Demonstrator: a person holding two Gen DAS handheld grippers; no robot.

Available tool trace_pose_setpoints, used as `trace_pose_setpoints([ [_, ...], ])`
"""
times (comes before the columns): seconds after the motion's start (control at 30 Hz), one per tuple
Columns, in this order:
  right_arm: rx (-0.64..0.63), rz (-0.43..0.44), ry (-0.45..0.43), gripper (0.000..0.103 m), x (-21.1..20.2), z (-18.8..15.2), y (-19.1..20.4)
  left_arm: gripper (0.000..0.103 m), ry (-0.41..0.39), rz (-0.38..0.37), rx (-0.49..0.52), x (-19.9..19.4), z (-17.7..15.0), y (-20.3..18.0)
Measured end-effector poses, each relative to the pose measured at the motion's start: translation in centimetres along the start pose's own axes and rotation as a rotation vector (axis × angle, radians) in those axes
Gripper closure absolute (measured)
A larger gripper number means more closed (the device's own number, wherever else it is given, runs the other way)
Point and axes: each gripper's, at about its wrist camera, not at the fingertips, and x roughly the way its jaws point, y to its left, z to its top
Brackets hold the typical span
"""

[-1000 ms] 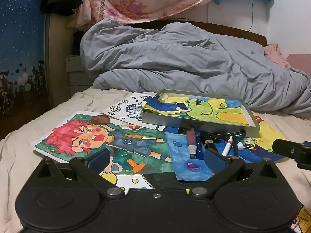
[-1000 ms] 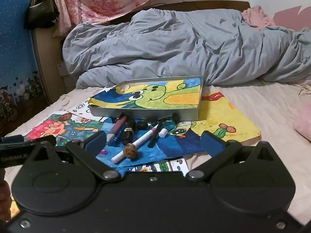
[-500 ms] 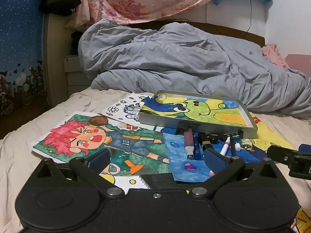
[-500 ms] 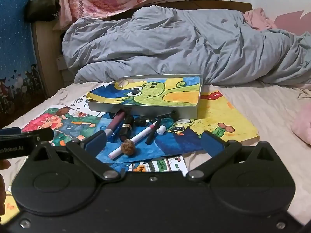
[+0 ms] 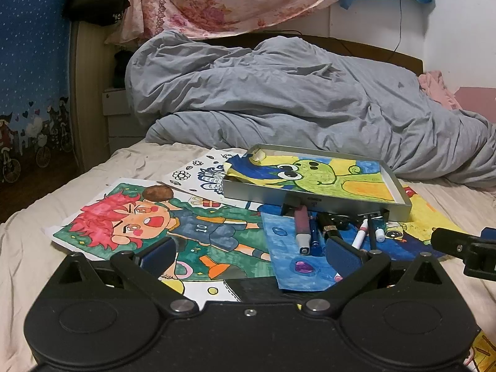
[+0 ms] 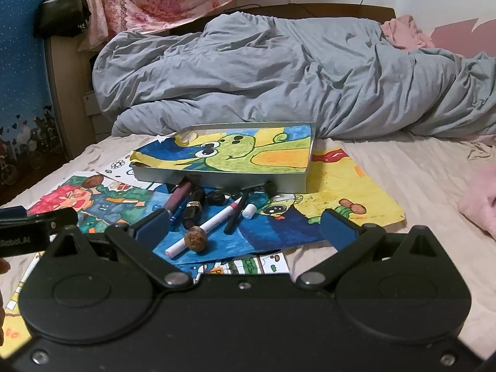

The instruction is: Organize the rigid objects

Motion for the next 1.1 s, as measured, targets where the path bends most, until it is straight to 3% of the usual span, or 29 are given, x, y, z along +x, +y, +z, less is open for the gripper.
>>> trace_pose_setpoints([
  [1.1, -0.002, -0.006, 0.006, 0.000, 0.22, 0.00, 0.01, 0.001, -0.003, 0.001, 0.001, -0.06, -0.01, -0.08],
])
